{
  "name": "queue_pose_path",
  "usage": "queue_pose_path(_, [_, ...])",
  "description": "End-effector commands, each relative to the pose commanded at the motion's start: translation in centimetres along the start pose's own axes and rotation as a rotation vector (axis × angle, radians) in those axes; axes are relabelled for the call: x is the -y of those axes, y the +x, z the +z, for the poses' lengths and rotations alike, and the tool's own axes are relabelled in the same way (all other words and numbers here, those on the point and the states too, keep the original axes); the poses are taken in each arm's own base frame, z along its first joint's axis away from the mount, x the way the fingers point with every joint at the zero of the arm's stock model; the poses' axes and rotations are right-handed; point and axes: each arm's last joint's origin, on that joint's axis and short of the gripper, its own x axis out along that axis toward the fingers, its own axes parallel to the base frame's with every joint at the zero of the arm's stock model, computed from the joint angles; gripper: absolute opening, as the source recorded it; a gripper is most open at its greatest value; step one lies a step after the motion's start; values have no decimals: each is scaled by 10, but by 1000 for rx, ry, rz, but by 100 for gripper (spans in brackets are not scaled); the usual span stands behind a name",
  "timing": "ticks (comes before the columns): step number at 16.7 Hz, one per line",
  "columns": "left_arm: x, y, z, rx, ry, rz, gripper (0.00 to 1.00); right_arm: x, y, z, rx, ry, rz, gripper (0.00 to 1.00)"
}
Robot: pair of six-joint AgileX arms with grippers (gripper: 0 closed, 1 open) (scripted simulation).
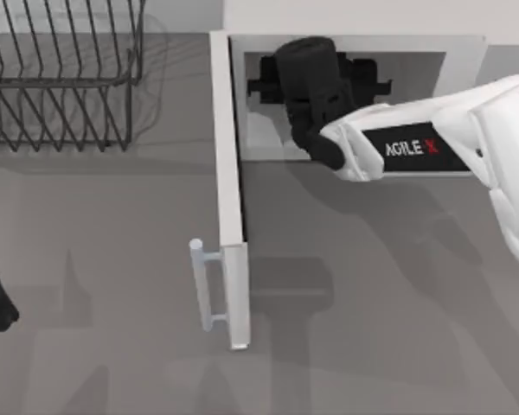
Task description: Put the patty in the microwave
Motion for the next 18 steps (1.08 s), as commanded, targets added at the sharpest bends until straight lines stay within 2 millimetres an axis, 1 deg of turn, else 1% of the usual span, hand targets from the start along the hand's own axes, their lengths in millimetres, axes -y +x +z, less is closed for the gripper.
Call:
queue_pose_path(13, [0, 0, 0, 0, 0, 0, 100, 0, 0, 0, 0, 0, 0, 98])
queue_pose_path(14, [0, 0, 0, 0, 0, 0, 100, 0, 0, 0, 0, 0, 0, 100])
queue_pose_path(18, [0, 0, 0, 0, 0, 0, 100, 0, 0, 0, 0, 0, 0, 100])
